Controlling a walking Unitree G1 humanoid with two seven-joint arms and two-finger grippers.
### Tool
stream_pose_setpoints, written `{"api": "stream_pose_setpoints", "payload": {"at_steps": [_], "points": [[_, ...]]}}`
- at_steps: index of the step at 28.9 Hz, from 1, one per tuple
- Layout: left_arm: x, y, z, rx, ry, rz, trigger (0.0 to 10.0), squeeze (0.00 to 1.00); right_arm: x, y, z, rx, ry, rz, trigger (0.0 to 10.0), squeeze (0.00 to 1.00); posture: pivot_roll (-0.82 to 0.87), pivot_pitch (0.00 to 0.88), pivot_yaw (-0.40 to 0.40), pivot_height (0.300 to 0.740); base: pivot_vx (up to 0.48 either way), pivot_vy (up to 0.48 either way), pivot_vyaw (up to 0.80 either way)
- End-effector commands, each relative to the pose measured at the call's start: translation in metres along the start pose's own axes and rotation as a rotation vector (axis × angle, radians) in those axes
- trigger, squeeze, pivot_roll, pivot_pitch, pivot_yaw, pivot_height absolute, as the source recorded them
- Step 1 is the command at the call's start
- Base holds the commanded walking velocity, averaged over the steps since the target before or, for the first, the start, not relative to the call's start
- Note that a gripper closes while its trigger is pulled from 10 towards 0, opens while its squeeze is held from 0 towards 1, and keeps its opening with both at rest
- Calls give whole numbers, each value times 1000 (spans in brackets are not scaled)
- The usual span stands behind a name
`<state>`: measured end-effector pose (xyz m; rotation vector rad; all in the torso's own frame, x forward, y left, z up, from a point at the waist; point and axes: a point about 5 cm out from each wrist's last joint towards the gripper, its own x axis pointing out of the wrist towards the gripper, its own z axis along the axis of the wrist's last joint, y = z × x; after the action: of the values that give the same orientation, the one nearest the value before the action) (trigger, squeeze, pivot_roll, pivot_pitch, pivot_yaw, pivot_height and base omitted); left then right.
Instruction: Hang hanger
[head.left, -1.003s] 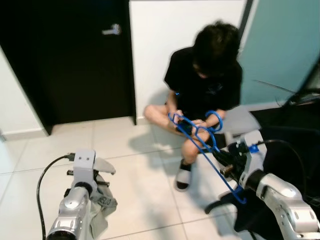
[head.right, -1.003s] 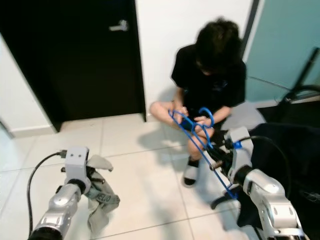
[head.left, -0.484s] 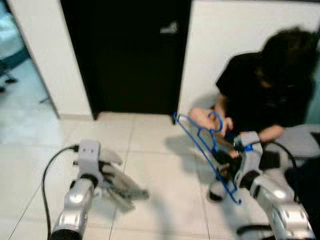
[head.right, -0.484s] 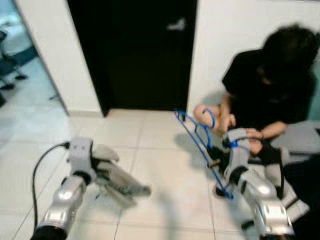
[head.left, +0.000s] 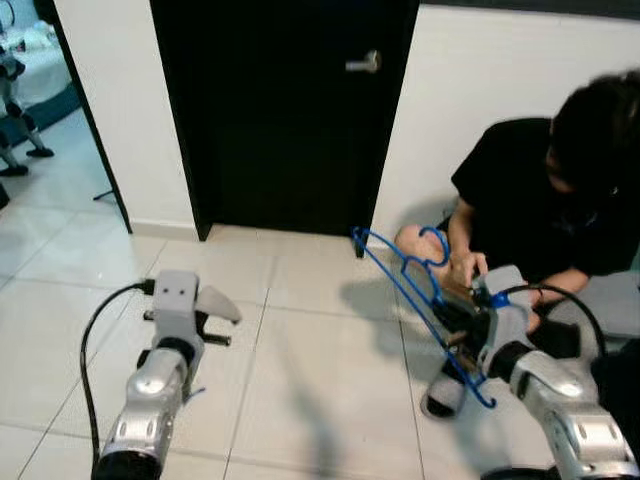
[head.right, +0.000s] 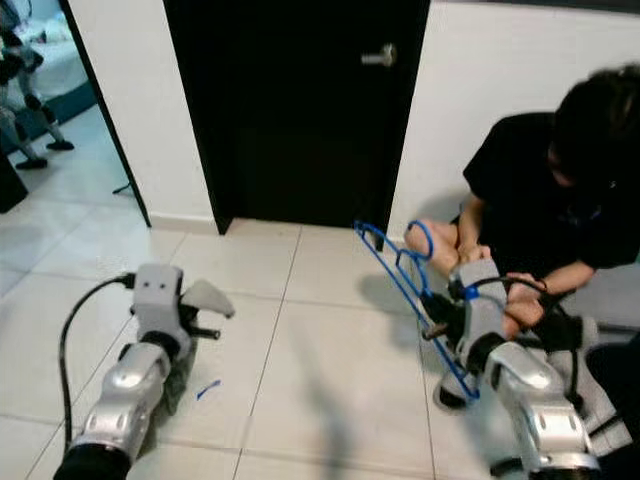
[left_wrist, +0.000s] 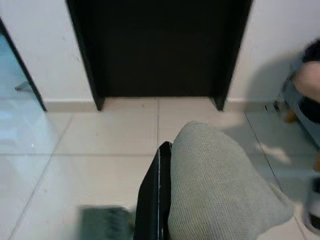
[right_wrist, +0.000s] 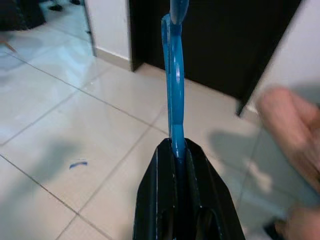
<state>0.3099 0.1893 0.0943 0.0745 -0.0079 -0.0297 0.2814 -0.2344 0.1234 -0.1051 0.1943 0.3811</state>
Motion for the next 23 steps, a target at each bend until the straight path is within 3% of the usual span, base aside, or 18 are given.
{"api": "stream_pose_setpoints", "payload": {"at_steps": [1,23], "points": [[-1,5,0,1,10,15,10000,0,7,11,4,-16,-21,55,10000,0,-20,0,-49,740,345,0,800],[1,5,11,16,-9,8,10000,0,7,24,3,-27,-25,140,10000,0,-15,0,-44,740,343,0,800]]}}
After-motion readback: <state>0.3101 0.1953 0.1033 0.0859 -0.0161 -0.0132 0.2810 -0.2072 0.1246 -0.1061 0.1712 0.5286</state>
